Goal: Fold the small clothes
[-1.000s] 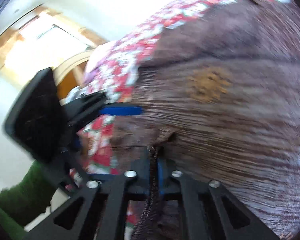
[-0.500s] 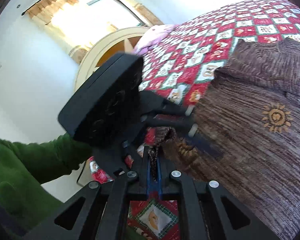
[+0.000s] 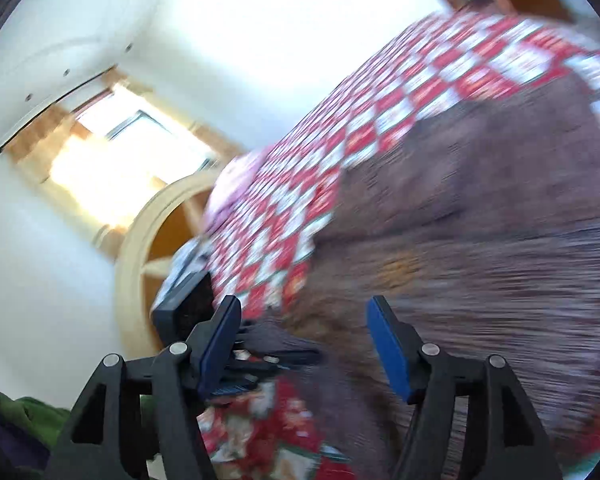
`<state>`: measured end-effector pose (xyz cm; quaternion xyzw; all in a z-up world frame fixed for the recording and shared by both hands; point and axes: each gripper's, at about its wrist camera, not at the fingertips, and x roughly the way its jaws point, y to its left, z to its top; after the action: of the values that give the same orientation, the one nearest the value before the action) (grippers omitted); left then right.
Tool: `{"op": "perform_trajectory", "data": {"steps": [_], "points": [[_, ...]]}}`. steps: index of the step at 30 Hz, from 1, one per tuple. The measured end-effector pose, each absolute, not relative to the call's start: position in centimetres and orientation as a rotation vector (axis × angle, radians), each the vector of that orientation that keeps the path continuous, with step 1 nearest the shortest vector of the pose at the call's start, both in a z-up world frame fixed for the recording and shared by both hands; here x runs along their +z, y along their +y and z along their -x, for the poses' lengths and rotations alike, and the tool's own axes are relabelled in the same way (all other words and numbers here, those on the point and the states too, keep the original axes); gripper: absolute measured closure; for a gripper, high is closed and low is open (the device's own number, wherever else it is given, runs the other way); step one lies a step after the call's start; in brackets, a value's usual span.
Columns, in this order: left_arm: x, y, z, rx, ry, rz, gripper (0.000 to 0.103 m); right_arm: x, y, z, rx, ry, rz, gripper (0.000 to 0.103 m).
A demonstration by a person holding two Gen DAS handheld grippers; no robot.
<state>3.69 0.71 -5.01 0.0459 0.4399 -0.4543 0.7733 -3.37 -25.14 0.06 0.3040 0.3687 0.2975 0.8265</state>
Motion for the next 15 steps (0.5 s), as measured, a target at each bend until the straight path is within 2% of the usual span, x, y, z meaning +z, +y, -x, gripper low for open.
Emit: {"op": "perform_trajectory", "data": {"steps": [9,12,15], "points": [[-5.6,5.6,-7.8,-0.736,0.966,0.185,0.098,0.1,-33.6,9.6,0.405,0.755,-0.668,0.036],[-7.5,6.2,-8.0,-0.687,1.002,0.228,0.098,-0.3,-33.0,10.6,0.434,0.839,-0.583,0.036],[-8.8,6.1,-7.6,-0.662,1.018,0.234,0.098,-1.2,-30.0,10.9,0.455,0.977,-0.371,0.036]]}}
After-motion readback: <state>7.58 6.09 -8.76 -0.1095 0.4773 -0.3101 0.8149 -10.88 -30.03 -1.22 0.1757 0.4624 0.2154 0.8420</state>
